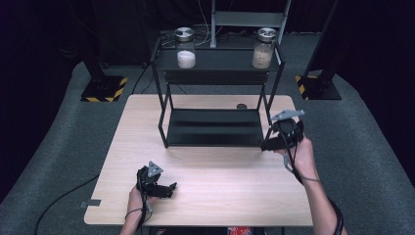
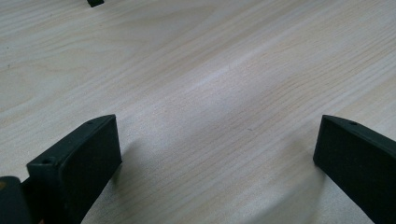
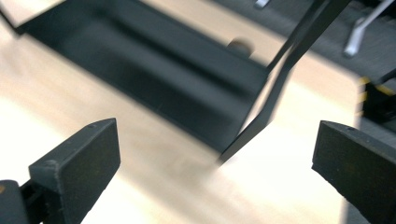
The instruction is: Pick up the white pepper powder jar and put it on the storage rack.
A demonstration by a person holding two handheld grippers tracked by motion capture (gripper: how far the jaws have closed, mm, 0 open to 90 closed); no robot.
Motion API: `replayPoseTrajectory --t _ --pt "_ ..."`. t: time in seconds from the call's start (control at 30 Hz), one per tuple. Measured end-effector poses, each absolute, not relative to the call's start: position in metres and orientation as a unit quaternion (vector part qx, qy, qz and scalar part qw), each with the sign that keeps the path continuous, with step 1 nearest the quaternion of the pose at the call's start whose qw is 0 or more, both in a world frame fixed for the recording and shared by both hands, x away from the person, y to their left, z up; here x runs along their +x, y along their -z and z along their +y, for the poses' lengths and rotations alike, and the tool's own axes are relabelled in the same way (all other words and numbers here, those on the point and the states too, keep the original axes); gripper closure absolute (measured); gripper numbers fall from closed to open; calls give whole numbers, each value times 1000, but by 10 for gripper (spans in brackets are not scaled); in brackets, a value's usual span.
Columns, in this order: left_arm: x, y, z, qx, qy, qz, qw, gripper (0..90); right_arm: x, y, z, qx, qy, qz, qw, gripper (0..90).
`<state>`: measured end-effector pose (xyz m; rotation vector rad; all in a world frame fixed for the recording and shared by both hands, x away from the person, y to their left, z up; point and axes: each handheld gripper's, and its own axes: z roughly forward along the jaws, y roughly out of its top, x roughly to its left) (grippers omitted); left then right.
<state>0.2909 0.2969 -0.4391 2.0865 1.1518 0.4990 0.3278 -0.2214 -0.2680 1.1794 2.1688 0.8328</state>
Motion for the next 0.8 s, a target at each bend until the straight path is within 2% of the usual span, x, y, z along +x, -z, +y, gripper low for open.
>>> replayPoseTrajectory --t 0.3,0.4,0.63,0.8 --pt "291 439 297 805 -192 443 345 2 298 367 -235 458 -326 802 202 0" --pt "291 439 297 805 -192 443 345 2 287 392 -235 466 -322 800 198 0" --pt "291 439 297 805 -192 442 345 2 262 423 -239 469 -343 788 204 0" --pt "292 439 298 807 -188 440 346 2 256 430 -244 479 -347 780 204 0"
